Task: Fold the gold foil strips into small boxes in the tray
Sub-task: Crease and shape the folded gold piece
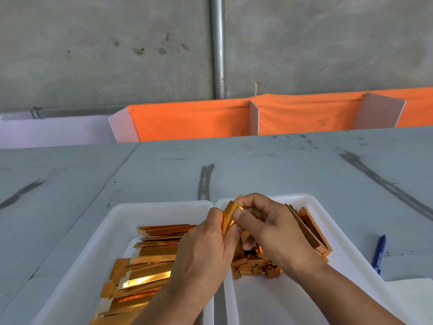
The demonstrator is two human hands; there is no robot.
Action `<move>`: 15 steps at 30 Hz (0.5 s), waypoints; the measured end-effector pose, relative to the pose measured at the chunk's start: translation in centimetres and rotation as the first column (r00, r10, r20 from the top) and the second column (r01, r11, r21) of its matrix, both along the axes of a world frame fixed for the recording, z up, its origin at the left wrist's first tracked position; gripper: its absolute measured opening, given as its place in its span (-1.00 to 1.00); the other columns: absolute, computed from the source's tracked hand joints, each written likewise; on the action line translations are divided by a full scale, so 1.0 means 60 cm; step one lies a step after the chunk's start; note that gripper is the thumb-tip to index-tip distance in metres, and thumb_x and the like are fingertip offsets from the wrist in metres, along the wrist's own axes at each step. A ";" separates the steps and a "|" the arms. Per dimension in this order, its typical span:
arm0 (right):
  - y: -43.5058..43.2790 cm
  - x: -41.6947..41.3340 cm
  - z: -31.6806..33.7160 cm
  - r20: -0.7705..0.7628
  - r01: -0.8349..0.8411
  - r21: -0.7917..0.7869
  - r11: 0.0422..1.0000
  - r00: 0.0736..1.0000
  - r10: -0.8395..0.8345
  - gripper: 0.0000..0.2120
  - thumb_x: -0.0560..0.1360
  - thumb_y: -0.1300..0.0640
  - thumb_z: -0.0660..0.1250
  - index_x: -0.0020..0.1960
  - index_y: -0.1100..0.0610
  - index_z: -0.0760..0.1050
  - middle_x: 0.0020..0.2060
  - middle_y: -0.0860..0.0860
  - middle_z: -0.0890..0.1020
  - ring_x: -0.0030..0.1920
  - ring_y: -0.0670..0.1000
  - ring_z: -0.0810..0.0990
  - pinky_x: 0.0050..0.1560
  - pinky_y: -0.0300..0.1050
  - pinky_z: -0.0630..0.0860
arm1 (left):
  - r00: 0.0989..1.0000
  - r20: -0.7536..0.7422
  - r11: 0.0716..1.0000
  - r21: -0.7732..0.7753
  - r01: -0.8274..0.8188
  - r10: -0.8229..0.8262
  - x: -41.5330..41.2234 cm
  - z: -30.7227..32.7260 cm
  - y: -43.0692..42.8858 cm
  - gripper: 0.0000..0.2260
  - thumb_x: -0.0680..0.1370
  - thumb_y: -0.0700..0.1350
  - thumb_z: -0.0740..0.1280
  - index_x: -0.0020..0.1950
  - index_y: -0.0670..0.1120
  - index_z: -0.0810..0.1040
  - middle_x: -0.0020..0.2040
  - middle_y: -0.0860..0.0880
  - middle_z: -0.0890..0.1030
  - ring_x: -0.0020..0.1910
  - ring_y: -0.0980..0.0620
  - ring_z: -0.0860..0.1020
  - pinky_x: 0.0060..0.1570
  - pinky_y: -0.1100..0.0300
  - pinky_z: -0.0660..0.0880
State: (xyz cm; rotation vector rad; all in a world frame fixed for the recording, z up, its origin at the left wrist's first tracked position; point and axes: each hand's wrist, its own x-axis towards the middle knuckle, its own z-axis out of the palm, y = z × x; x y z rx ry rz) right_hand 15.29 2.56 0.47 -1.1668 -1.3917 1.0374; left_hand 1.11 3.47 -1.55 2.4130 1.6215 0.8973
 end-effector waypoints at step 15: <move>0.021 0.021 0.004 -0.377 -0.028 -0.252 0.967 0.924 -0.071 -0.72 0.62 0.07 0.27 -0.11 0.21 0.64 -0.28 0.18 0.64 -0.40 0.01 0.56 -0.49 -0.22 0.50 | 0.997 -0.030 0.996 0.056 0.070 -0.068 0.000 -0.003 -0.006 -0.60 0.42 0.40 -0.23 -0.04 0.16 0.14 -0.38 0.16 0.34 -0.44 0.22 0.40 -0.45 0.44 0.32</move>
